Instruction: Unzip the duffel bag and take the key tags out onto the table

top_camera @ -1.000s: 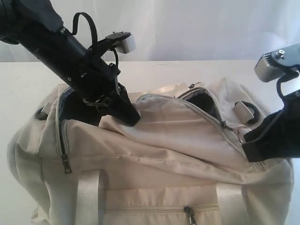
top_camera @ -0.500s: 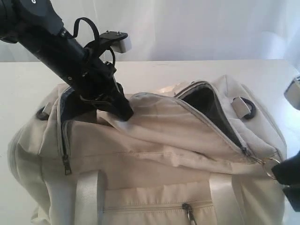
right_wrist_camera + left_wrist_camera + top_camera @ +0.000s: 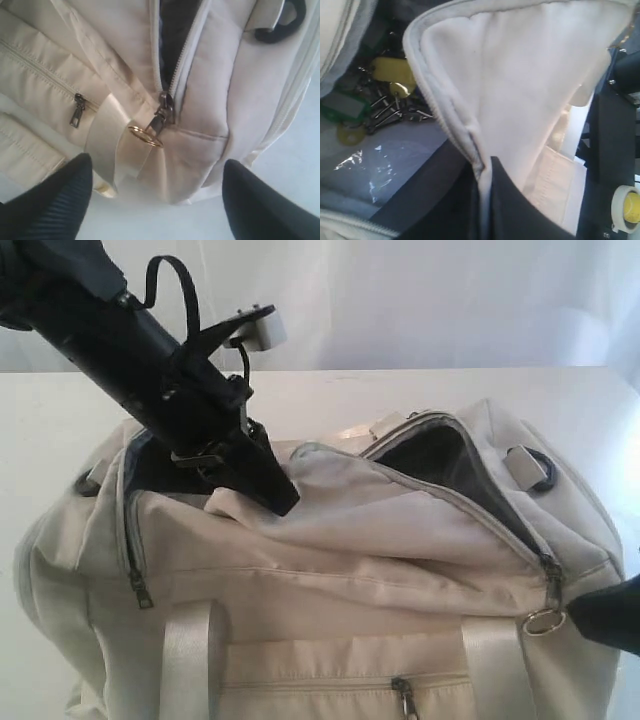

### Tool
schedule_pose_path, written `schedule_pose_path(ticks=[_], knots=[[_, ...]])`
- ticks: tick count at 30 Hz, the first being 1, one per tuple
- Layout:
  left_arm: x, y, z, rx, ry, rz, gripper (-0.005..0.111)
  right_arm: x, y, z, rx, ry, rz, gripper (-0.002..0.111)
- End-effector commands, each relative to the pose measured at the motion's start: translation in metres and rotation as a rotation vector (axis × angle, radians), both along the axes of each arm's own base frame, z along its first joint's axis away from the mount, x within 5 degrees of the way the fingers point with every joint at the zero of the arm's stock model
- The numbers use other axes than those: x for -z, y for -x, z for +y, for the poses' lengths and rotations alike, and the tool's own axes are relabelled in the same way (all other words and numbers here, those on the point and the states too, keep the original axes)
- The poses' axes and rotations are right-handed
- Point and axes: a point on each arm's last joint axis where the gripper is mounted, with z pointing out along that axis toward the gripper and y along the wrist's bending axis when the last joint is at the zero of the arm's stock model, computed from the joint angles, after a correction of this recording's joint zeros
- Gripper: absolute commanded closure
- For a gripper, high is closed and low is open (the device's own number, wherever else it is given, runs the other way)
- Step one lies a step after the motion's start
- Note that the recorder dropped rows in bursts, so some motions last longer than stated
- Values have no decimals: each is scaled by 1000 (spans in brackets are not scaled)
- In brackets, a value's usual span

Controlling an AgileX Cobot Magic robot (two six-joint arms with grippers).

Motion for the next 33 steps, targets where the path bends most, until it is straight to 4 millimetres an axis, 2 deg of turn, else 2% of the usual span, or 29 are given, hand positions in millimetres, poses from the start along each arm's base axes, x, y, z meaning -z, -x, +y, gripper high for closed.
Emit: schedule_pose_path(ticks=[1,7,12,17,22,25,28,29,33], knots=[[-32,22,2,74,102,-25,107,-14,0,-1,41,-32,-37,38],[-63,60,13,201,118,-32,107,-26,0,-1,78,-67,-61,38],[-62,95,14,265,110,-46,107,-31,-5,0,125,-114,-115,38],[-45,132,2,361,149,49,107,-33,-7,0,147,-140,-147,38],[-19,167,-15,507,190,167,107,-37,-9,4,148,-200,-175,38],[-1,176,-28,478,173,139,103,-38,-8,8,137,-258,-165,38],[13,180,-35,432,159,99,88,-39,-8,9,133,-274,-158,38],[17,181,-35,419,153,96,80,-39,-8,9,133,-274,-158,38],[23,182,-35,416,131,86,32,-38,-7,9,131,-272,-151,38]])
